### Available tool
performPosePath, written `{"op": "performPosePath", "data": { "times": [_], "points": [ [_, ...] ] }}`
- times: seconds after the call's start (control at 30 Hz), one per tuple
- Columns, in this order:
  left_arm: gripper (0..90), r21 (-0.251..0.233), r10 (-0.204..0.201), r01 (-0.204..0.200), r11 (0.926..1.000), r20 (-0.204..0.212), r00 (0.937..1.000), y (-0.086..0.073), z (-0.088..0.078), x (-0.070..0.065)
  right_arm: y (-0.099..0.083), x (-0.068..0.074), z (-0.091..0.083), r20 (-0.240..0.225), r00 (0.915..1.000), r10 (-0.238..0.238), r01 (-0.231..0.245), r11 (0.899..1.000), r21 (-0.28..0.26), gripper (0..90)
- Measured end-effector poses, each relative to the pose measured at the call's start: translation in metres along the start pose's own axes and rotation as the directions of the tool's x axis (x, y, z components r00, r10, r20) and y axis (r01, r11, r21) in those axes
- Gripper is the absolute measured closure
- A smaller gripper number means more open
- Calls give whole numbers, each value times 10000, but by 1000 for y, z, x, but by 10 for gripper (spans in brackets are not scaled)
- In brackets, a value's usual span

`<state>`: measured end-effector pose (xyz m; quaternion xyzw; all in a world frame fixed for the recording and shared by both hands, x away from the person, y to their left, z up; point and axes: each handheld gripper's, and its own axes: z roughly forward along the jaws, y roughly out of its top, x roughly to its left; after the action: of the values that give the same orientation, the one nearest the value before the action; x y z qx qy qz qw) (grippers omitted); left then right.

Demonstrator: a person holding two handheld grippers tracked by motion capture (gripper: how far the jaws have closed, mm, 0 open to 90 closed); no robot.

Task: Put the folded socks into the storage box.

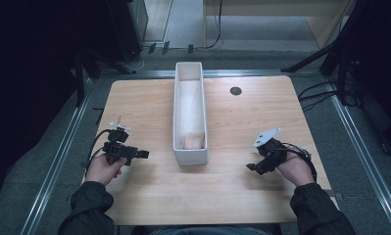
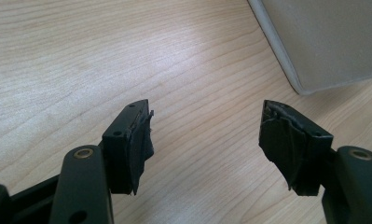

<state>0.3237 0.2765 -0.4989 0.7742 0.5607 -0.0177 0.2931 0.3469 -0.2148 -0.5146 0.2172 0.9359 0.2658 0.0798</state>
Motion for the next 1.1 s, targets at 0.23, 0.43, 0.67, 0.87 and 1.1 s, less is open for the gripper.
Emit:
{"op": "performPosePath", "data": {
  "times": [0.23, 0.43, 0.67, 0.87, 1.1],
  "points": [
    [328, 12, -77, 77, 10000, 52, 10000, 0, 1, 1, 0, 0, 0, -16, 10000, -50, 50, 9999, -88, 166],
    [328, -1, -56, 56, 10000, 127, 9999, 0, 0, 1, 1, 0, 0, -19, 10000, -41, 41, 9999, -98, 167],
    [327, 11, -72, 72, 10000, 166, 9998, 0, 0, 1, 1, 1, -1, 7, 10000, 0, 0, 10000, -97, 167],
    [326, -44, -113, 114, 9999, 175, 9998, 0, 0, 2, 1, 0, -1, 41, 10000, -35, 36, 9999, -145, 167],
    [323, -34, 4, -4, 10000, 172, 9999, 0, 0, -2, 1, 0, -3, 27, 10000, 75, -75, 9997, -253, 167]
  ]
}}
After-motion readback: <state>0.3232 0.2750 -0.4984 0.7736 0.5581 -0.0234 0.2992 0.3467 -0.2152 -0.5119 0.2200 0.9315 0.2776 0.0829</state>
